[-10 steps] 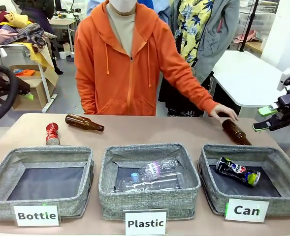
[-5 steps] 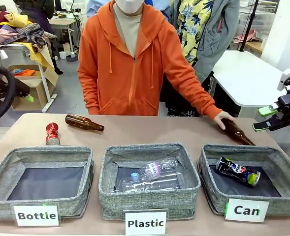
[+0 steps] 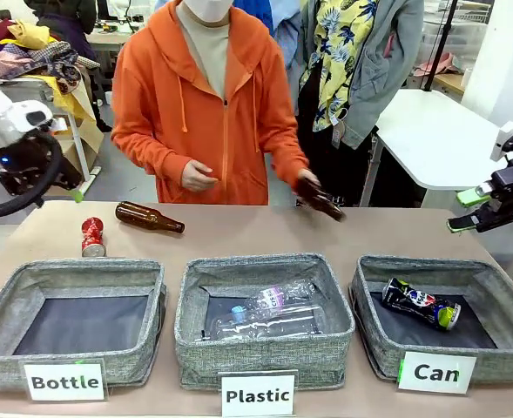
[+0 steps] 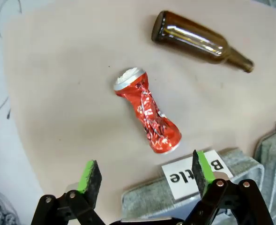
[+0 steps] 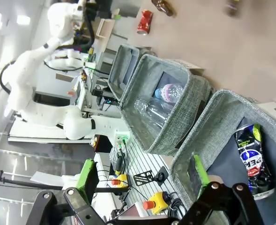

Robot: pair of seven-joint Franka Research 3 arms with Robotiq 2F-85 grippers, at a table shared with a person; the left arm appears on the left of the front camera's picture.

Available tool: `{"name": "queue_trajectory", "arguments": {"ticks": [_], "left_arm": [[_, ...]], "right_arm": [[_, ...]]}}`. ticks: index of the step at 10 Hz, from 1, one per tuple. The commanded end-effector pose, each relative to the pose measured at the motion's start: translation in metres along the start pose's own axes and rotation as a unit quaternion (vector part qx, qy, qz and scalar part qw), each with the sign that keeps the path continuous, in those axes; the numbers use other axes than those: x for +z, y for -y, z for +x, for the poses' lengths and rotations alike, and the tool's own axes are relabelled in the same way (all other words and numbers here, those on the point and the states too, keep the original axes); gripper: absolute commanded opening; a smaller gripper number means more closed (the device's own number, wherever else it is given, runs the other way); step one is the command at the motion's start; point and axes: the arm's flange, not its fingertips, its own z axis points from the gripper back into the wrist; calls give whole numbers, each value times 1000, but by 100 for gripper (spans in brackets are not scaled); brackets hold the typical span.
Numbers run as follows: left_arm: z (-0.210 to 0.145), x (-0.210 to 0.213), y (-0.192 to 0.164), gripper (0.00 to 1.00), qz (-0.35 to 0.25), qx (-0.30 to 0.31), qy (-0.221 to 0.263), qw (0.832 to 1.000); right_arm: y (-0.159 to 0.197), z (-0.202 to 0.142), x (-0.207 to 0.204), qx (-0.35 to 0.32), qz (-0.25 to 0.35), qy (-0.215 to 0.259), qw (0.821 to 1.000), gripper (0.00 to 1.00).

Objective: Sort the can waste into the basket.
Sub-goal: Pick up the can waste from the table and place it in the right Fabric basket.

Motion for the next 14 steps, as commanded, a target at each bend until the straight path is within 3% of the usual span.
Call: {"name": "queue_trajectory", "arguments": {"ticks": [1,3,4,5,7,8,11,14], "left_arm": [[34,-21,-3,100,14,-8,-53,998],[32,-35,-11,100,-17,-26,-90,995],[15,-8,-29,100,-76,-32,-61,995],[7,3,-38,100,-98,-40,-55,993],[-14,15,-55,100,-148,-92,-76,982],[-35,36,-81,100,-173,-111,-65,976],[-127,107,-193,100,-260,-75,63,961],[-192,100,-255,100,-335,-57,133,931]], "right_arm": [[-1,-1,1,11,-2,0,1000,100],[-1,-1,1,11,-2,0,1000,100],[-1,-1,1,11,-2,0,1000,100],[-1,-1,1,11,-2,0,1000,100],[-1,-1,1,11,-2,0,1000,100],[-1,-1,1,11,-2,0,1000,100],[-1,-1,1,11,-2,0,1000,100],[-1,-1,1,11,-2,0,1000,100]]}}
